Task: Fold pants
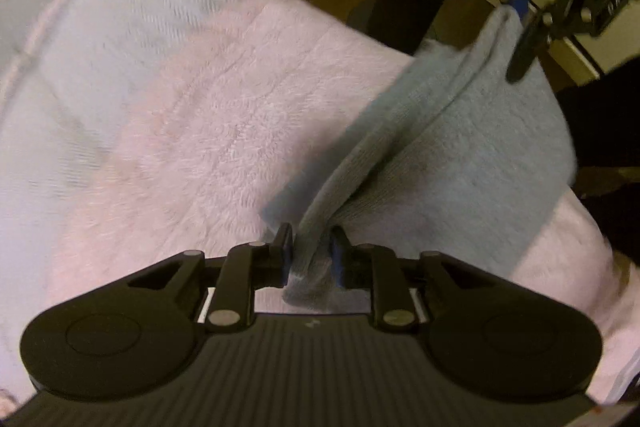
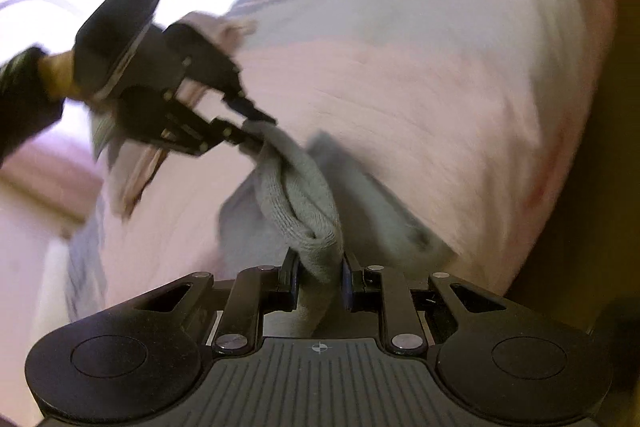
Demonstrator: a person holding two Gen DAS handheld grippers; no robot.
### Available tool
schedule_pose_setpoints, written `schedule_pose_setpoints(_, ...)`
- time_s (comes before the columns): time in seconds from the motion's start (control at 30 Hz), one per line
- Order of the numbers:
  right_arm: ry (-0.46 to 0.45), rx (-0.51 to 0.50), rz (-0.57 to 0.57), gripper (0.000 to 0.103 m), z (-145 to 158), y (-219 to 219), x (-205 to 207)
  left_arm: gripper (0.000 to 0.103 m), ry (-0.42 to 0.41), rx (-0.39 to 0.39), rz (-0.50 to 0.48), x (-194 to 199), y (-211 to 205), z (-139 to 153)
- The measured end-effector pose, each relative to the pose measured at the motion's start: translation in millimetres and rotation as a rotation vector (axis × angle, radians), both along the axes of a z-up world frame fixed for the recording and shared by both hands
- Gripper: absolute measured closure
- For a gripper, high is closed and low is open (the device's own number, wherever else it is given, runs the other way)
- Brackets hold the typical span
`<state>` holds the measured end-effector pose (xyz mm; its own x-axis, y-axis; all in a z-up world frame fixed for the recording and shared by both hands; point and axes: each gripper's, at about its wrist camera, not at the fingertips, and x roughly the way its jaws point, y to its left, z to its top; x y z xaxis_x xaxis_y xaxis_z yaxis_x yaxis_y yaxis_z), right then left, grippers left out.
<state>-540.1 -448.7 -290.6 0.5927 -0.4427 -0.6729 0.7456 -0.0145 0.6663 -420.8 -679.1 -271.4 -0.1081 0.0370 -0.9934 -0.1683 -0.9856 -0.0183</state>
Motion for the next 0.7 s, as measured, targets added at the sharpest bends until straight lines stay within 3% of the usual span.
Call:
schedule_pose_setpoints(0.13, -0.107, 0.092, -0.106, 0.086, -26, -8, -26, 0.078, 0.021, 0.057, 0.136, 0, -24, -14)
schedule_pose_setpoints(0.33, -0.136, 0.131, -0.158, 0.086, -30, -15, -29, 0.081, 0.142, 0.035, 0.469, 51, -50, 20)
schedule_pose_setpoints(0.47, -0.195, 0.174, -0.251, 0.086, -52, -20, -38, 0.081, 0.233, 0.106, 0.621, 78, -34, 27)
schedule_pose_setpoints(0.57, -0.237, 0.196, -0.303, 0.086, -65, -15, -43, 0.081, 0.256, 0.152, 0.668, 75, -16, 1)
schedule_pose_setpoints(0.7, -0.227, 0.176, -0.311, 0.086, -64, -7, -47, 0.077, 0.24, 0.165, 0.711, 65, -11, -46)
